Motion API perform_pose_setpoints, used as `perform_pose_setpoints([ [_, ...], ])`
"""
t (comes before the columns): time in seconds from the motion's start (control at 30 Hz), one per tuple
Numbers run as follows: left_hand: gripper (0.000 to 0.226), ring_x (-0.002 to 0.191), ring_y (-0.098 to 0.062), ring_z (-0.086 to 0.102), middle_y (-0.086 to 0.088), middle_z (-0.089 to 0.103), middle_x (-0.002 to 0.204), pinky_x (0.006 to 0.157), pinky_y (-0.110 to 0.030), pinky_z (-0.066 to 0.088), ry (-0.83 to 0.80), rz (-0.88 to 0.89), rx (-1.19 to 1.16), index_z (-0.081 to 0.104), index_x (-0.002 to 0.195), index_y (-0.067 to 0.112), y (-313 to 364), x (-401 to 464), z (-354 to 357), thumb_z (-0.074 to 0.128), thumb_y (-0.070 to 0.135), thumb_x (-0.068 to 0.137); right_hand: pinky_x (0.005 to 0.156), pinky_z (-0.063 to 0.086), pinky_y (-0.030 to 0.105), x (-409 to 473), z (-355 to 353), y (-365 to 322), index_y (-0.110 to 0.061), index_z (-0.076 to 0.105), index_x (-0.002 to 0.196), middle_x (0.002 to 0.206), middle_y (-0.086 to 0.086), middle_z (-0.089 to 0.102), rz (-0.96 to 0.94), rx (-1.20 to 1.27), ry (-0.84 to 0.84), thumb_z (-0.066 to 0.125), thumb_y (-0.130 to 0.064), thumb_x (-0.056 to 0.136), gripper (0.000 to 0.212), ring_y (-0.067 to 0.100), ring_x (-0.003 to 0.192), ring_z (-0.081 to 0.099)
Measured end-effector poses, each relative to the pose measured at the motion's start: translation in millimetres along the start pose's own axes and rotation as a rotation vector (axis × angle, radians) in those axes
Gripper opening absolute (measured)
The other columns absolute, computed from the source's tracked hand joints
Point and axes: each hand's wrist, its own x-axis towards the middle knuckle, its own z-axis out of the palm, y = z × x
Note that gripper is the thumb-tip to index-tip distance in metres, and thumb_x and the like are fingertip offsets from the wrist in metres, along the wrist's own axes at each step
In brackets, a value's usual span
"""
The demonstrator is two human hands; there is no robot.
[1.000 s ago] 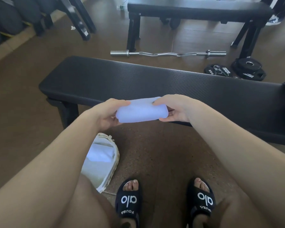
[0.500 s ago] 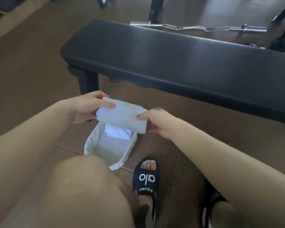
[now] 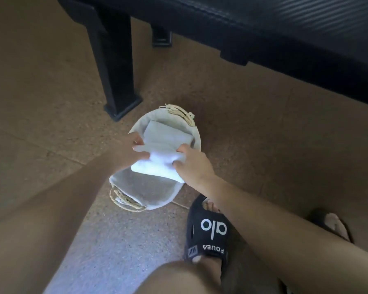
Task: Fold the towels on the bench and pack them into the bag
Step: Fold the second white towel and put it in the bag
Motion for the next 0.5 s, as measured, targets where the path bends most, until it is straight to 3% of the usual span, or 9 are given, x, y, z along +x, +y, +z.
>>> perform_pose_setpoints([
  [0.13,0.029,0.094,-0.025,0.060,-0.001,0.063,0.104,0.073,-0.037,0.047,0.015,0.048,0.117,0.056,0.103,0.029,-12,14,11,0.076,0.036,0.084,0.065,0.051,0.034,12,11,-2,-0.023,0.052,0.124,0.090,0.003,0.061,-0.058,-0.368,0.003,0.048,-0.029,0.100,0.025,0.024,0.079,0.063],
  [0.27,0.025,0.093,-0.026,0.060,0.000,0.063,0.101,0.078,-0.040,0.050,0.037,0.063,0.273,0.055,0.107,0.027,-8,24,21,0.069,0.036,0.089,0.064,0.044,0.033,22,15,-12,-0.017,0.058,0.120,0.104,0.006,0.068,-0.082,-0.550,-0.001,0.051,-0.018,0.101,0.021,0.026,0.092,0.068],
  [0.37,0.025,0.094,-0.028,0.062,-0.003,0.065,0.106,0.081,-0.043,0.053,0.038,0.074,0.428,0.052,0.115,0.025,-4,33,30,0.061,0.037,0.096,0.062,0.039,0.034,25,19,-18,-0.017,0.058,0.121,0.104,0.006,0.066,-0.160,-0.642,-0.051,0.051,-0.011,0.097,0.025,0.027,0.094,0.067],
  [0.43,0.027,0.102,-0.030,0.063,-0.004,0.063,0.113,0.081,-0.041,0.051,0.044,0.066,0.511,0.050,0.120,0.022,-3,36,36,0.057,0.037,0.100,0.067,0.047,0.033,22,28,-13,-0.018,0.064,0.110,0.090,0.004,0.065,-0.260,-0.699,-0.019,0.056,-0.010,0.094,0.020,0.024,0.086,0.068],
  [0.5,0.030,0.110,-0.032,0.061,-0.005,0.059,0.120,0.082,-0.041,0.047,0.067,0.061,0.513,0.050,0.126,0.021,-4,39,42,0.056,0.036,0.101,0.059,0.043,0.027,19,33,-11,-0.019,0.070,0.095,0.074,-0.001,0.064,-0.287,-0.753,0.037,0.070,-0.013,0.085,0.011,0.018,0.069,0.068],
])
